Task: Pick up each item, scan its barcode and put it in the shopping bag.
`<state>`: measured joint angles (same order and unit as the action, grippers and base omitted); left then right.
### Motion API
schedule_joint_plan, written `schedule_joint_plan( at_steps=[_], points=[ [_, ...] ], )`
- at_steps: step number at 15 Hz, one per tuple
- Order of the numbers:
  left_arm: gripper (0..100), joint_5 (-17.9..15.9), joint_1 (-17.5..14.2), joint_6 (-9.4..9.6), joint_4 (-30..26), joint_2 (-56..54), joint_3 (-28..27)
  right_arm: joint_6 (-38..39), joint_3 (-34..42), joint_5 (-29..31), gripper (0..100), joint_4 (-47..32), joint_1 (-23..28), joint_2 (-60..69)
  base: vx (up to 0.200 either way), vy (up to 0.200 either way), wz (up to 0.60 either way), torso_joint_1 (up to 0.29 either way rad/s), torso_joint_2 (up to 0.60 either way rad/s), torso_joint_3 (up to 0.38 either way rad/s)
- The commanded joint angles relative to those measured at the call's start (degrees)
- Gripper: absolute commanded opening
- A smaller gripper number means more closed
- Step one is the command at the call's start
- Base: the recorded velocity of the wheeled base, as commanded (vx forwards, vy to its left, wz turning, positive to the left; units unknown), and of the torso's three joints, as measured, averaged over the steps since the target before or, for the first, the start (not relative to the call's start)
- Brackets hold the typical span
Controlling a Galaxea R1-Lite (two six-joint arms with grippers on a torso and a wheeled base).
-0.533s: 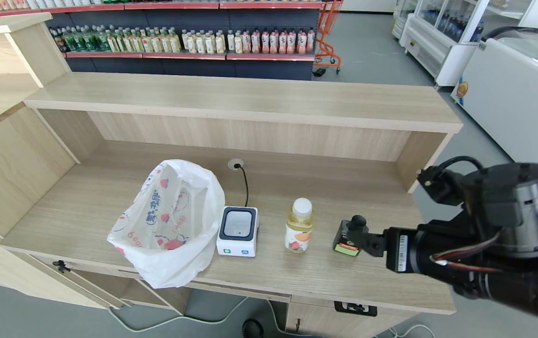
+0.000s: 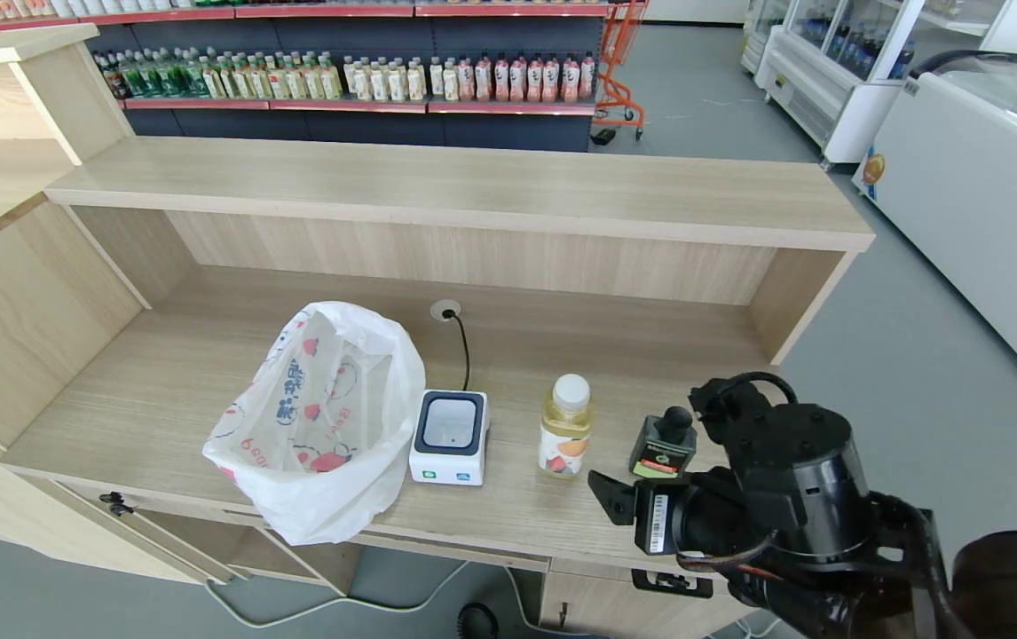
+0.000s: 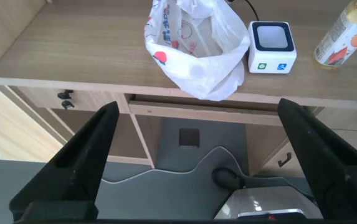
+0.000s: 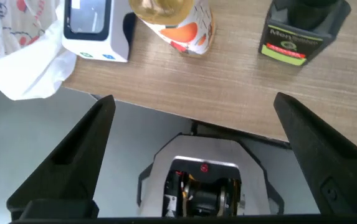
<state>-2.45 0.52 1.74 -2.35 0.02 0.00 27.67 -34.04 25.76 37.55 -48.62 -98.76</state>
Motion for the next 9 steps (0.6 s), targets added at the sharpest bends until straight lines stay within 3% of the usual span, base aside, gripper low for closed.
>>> schedule_joint_plan(
  at_steps=[1,9],
  points=[
    [100,0.0,0.0,0.01,0.0,0.0,0.0,-1.7,0.2,0.2,100,3.9,0.3,-4.9,0.0,0.0,0.0,0.0,0.0,0.0],
    [100,0.0,0.0,0.01,0.0,0.1,0.0,-6.8,0.9,-0.8,100,19.5,3.0,-13.7,0.0,0.0,0.0,0.0,0.0,0.0]
  ],
)
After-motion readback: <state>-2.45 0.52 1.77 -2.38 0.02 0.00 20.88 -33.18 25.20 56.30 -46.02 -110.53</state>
